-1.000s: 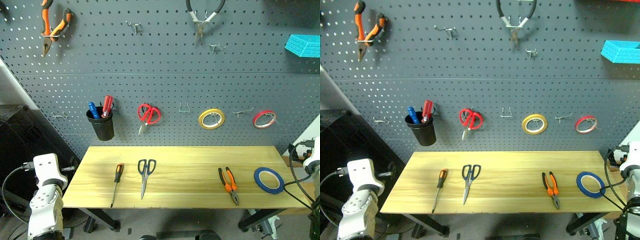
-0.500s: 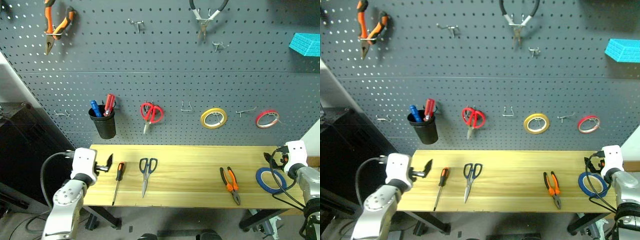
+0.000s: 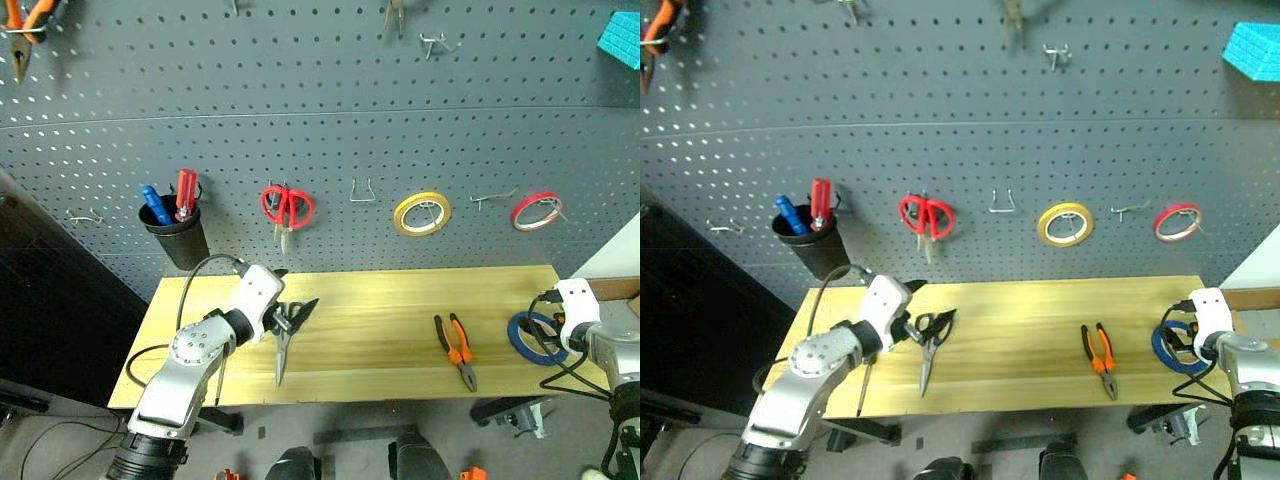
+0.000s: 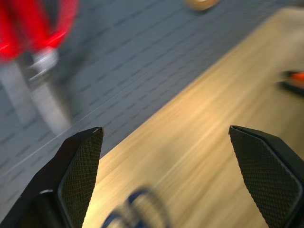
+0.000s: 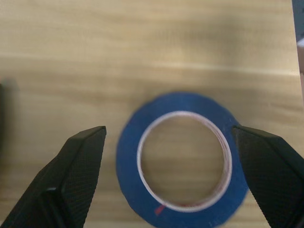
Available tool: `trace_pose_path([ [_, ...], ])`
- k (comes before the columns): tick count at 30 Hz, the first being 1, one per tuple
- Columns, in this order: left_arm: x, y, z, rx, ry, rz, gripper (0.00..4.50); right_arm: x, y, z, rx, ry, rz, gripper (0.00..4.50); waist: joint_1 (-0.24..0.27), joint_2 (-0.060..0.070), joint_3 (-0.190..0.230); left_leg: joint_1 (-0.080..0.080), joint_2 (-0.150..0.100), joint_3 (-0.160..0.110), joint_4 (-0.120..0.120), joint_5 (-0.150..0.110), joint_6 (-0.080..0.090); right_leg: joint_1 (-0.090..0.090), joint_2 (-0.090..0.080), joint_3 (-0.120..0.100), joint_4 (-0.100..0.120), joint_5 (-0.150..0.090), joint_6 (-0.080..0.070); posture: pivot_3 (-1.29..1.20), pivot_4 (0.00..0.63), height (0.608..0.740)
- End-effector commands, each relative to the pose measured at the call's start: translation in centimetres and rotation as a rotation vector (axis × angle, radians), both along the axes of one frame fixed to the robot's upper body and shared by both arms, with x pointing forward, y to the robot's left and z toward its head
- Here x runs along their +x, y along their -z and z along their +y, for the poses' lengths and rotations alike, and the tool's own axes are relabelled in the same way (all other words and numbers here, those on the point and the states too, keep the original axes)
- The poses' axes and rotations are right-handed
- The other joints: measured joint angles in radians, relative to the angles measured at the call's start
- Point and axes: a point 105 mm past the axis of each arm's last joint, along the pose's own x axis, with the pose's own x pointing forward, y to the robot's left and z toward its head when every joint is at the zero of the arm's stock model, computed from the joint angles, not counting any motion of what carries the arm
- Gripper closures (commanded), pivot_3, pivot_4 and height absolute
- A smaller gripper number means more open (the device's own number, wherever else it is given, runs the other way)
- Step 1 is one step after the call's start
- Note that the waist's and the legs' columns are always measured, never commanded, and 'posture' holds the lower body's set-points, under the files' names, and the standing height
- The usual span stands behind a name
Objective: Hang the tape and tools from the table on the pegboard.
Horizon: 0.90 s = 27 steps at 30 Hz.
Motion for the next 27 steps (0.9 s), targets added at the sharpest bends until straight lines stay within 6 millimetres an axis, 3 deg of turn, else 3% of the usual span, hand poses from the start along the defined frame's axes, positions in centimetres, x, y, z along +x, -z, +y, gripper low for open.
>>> trace_pose_path([
  [1,-0.8,-1.2,-1.6,-0.008,0.104,-0.019,0.02,0.4,-0.5,0.3,-0.013,-0.027,0.012,0.0,-0.003,-0.001,0.006,0.0,0.0,0.0,0.0,-0.002,0.001,0.0,0.0,0.0,0.0,0.0,0.0,-0.14,0.197,0.74],
  [8,-2.7,-1.3,-3.6,0.007,0.318,0.01,0.02,1.0,1.4,2.1,0.02,-0.071,0.079,0.0,-0.012,-0.002,0.02,0.0,0.0,0.002,0.001,-0.004,0.002,-0.001,0.0,0.0,-0.001,0.0,0.0,-0.14,0.19,0.74],
  [15,-3.2,-1.4,-4.6,0.055,0.42,-0.002,0.02,1.1,3.4,2.1,-0.011,-0.087,0.155,0.0,-0.014,-0.004,0.022,-0.001,0.0,0.001,0.001,-0.004,0.002,-0.001,0.0,0.001,-0.001,0.0,0.0,-0.12,0.18,0.74],
  [18,-3.2,-1.3,-4.5,0.067,0.426,-0.005,0.0,0.9,4.0,1.9,-0.034,-0.111,0.194,0.59,-0.015,-0.004,0.022,-0.001,0.0,0.002,0.001,-0.004,0.002,-0.001,0.0,0.0,-0.001,0.0,0.0,-0.12,0.175,0.74],
  [27,-4.7,-1.5,-5.5,0.043,0.547,0.021,0.0,0.4,5.1,2.3,-0.032,-0.142,0.235,3.59,-0.02,-0.005,0.022,0.0,0.0,0.001,0.002,-0.004,0.002,0.0,0.001,0.0,0.0,0.0,0.0,-0.12,0.159,0.74],
])
